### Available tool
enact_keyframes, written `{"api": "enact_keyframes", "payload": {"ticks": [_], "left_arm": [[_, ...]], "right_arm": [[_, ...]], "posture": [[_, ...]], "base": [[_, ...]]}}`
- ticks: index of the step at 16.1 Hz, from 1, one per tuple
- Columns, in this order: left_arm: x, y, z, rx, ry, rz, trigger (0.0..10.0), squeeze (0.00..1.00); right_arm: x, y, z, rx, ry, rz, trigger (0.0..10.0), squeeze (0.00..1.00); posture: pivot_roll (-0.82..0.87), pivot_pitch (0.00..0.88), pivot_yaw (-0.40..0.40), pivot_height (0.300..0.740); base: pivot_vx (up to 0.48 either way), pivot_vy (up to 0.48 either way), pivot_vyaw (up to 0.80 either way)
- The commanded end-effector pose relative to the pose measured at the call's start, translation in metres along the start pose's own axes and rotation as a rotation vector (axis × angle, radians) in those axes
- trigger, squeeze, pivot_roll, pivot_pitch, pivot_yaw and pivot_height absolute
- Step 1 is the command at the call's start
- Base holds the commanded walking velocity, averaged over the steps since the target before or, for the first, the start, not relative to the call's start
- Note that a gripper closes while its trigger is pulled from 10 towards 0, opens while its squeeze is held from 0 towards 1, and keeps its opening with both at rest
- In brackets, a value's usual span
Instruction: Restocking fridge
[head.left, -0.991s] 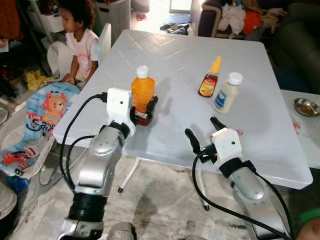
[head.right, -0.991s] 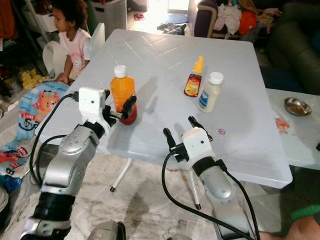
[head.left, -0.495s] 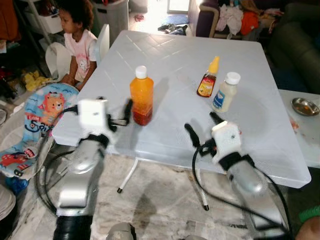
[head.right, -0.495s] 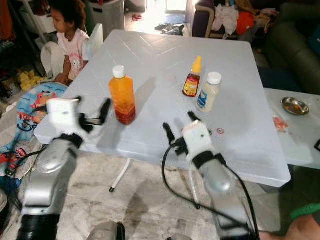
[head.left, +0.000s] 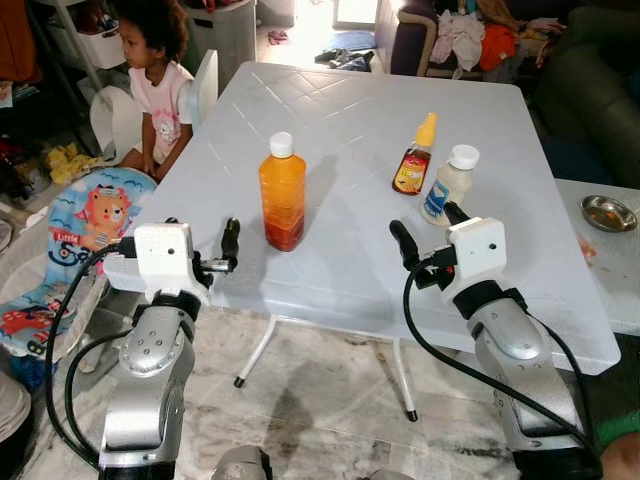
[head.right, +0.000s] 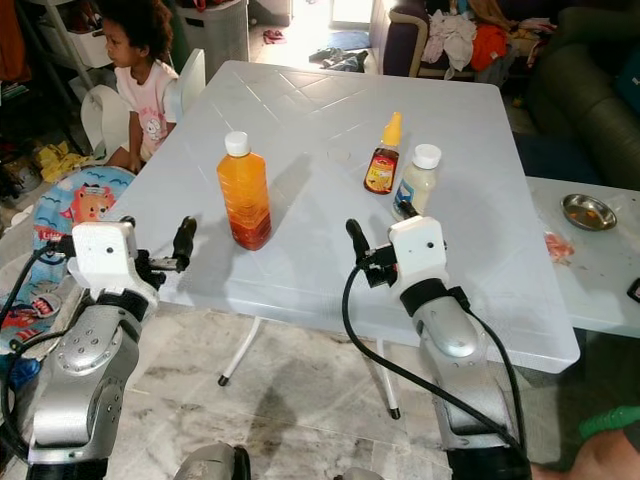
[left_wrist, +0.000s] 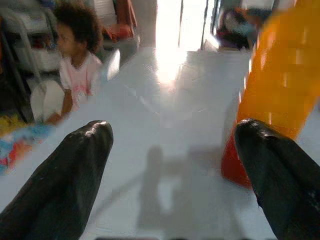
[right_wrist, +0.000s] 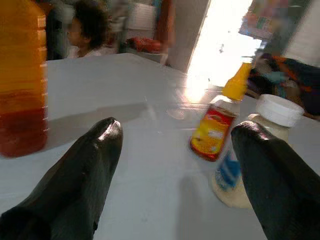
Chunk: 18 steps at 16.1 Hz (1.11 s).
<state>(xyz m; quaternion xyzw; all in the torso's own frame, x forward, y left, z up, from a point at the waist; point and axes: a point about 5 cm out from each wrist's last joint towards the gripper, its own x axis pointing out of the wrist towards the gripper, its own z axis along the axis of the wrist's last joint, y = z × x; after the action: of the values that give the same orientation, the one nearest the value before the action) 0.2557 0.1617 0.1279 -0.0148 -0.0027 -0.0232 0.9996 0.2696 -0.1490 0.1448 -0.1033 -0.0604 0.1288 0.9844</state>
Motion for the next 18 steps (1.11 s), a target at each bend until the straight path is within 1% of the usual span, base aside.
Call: {"api": "enact_keyframes", "payload": {"ticks": [1, 2, 3, 5, 6, 7, 9, 10, 11, 13, 15, 17, 18], "left_arm": [[-0.002, -0.001, -0.013, -0.014, 0.047, -0.013, 10.0, 0.00], [-0.002, -0.001, -0.016, -0.019, 0.056, -0.023, 10.0, 0.00], [-0.001, -0.003, -0.015, -0.018, 0.055, -0.031, 10.0, 0.00], [0.004, -0.009, -0.013, -0.018, 0.045, -0.056, 10.0, 0.00], [0.005, -0.010, -0.013, -0.021, 0.039, -0.061, 10.0, 0.00], [0.007, -0.012, -0.011, -0.025, 0.024, -0.067, 10.0, 0.00], [0.011, -0.016, -0.009, -0.031, 0.016, -0.080, 10.0, 0.00], [0.012, -0.019, -0.006, -0.024, -0.002, -0.097, 10.0, 0.00], [0.012, -0.020, -0.005, -0.026, -0.005, -0.099, 10.0, 0.00], [0.010, -0.023, -0.005, 0.002, -0.020, -0.121, 10.0, 0.00], [0.010, -0.025, -0.006, -0.009, -0.022, -0.136, 10.0, 0.00], [0.011, -0.028, -0.004, -0.011, -0.035, -0.126, 10.0, 0.00], [0.012, -0.028, -0.003, -0.006, -0.040, -0.112, 10.0, 0.00]], "right_arm": [[0.003, 0.007, 0.006, -0.019, -0.032, 0.012, 10.0, 0.00], [0.002, 0.015, 0.006, 0.084, -0.037, 0.087, 10.0, 0.00], [0.002, 0.016, 0.006, 0.083, -0.036, 0.062, 10.0, 0.00], [0.008, 0.016, 0.005, 0.054, -0.025, 0.028, 10.0, 0.00], [0.010, 0.015, 0.005, 0.027, -0.025, 0.008, 10.0, 0.00], [0.011, 0.010, 0.006, -0.011, -0.033, -0.025, 10.0, 0.00], [0.012, 0.007, 0.006, -0.021, -0.037, -0.022, 10.0, 0.00], [0.013, 0.006, 0.008, -0.040, -0.049, -0.032, 10.0, 0.00], [0.012, 0.007, 0.008, -0.052, -0.049, -0.032, 10.0, 0.00], [0.008, 0.013, 0.007, -0.058, -0.048, -0.009, 10.0, 0.00], [0.006, 0.014, 0.007, -0.057, -0.053, -0.010, 10.0, 0.00], [0.011, 0.012, 0.011, -0.022, -0.071, -0.018, 10.0, 0.00], [0.016, 0.009, 0.015, -0.022, -0.083, -0.024, 10.0, 0.64]], "posture": [[-0.01, 0.000, 0.007, 0.740], [-0.01, 0.000, 0.007, 0.740], [-0.01, 0.000, 0.011, 0.740], [-0.02, 0.000, 0.009, 0.740], [-0.02, 0.000, 0.007, 0.740], [-0.02, 0.000, 0.005, 0.740], [-0.02, 0.000, -0.002, 0.740], [-0.02, 0.000, -0.006, 0.740], [-0.02, 0.000, -0.007, 0.740], [-0.02, 0.000, -0.012, 0.740], [-0.02, 0.000, -0.013, 0.740], [-0.02, 0.000, -0.012, 0.740], [-0.02, 0.000, -0.009, 0.740]], "base": [[0.000, 0.476, 0.00], [0.000, 0.480, 0.00], [0.000, 0.480, 0.00], [0.000, 0.480, 0.00], [0.000, 0.480, 0.00], [0.000, 0.480, 0.00], [0.000, 0.480, 0.00], [0.000, 0.480, 0.00], [0.000, 0.334, 0.00], [0.000, 0.000, 0.00], [0.000, 0.000, 0.00], [0.000, 0.000, 0.00], [0.000, 0.000, 0.00]]}}
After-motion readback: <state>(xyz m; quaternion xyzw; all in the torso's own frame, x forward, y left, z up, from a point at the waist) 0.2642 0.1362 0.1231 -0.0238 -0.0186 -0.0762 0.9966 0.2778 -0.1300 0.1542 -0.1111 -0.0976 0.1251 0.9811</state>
